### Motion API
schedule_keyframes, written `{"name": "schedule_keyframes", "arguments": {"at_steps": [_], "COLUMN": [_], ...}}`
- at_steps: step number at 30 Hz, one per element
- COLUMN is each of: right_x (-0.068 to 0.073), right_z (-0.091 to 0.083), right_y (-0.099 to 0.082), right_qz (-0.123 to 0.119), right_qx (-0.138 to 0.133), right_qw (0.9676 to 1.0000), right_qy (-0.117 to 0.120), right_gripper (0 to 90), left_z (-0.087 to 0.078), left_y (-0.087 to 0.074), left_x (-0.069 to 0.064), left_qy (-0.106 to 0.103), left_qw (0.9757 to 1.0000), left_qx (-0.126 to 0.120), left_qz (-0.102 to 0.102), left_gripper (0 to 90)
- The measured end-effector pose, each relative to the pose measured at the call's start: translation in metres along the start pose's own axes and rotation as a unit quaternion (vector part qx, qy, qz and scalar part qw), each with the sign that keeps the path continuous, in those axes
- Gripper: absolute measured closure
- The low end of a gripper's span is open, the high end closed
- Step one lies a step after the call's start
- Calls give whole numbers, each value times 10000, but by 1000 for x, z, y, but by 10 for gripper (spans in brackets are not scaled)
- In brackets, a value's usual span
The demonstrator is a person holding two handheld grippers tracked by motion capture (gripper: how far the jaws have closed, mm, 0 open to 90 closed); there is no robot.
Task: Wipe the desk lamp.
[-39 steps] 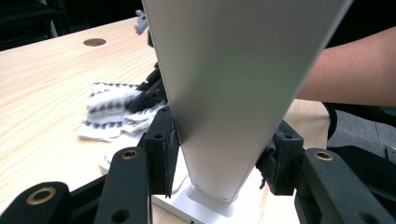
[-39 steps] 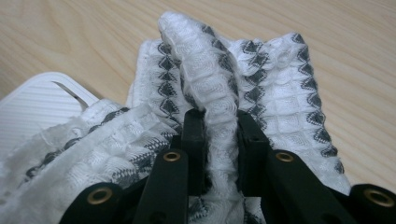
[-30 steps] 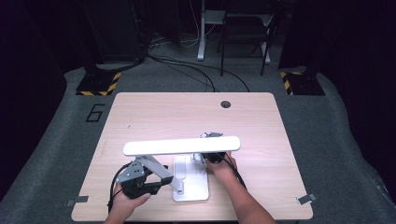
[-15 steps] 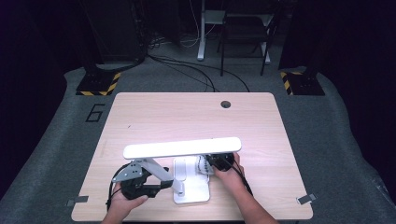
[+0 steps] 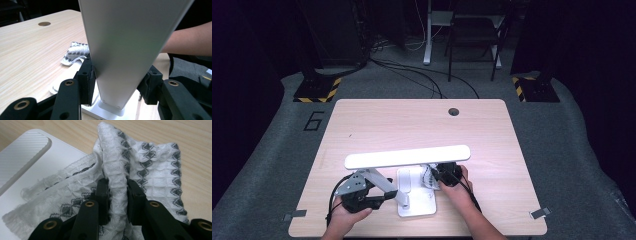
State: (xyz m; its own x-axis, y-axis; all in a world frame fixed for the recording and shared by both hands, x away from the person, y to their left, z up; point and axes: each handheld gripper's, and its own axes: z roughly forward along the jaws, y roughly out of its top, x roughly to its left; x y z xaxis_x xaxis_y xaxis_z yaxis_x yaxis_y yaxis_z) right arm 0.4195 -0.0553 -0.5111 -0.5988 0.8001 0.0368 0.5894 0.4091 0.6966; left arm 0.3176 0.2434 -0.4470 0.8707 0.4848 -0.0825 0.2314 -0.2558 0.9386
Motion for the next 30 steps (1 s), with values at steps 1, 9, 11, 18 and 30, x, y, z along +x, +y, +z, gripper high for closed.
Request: {"name": "schedule_keyframes", "arguments": {"at_steps": [1, 9, 11, 18, 30], "right_x": [-1, -7, -7, -2, 0], "right_z": [2, 13, 15, 18, 8], "right_y": [1, 16, 18, 18, 8], "right_qz": [-54, 28, -26, -74, -12], "right_qx": [-35, -41, -3, 12, 70], "right_qw": [10000, 10000, 10000, 9999, 9998], "right_qy": [-20, -1, -15, -88, 174], "right_gripper": [741, 739, 739, 760, 776], "left_z": [0, 4, 4, 4, 4], "left_y": [0, 2, 2, 0, 0], "left_x": [1, 7, 8, 7, 5], "left_qy": [40, 264, 260, 234, 309], "left_qw": [10000, 9996, 9996, 9997, 9995], "left_qx": [-8, -25, -30, -76, -63], "left_qz": [-14, -76, -67, -70, -102], "left_gripper": [538, 538, 538, 537, 537]}}
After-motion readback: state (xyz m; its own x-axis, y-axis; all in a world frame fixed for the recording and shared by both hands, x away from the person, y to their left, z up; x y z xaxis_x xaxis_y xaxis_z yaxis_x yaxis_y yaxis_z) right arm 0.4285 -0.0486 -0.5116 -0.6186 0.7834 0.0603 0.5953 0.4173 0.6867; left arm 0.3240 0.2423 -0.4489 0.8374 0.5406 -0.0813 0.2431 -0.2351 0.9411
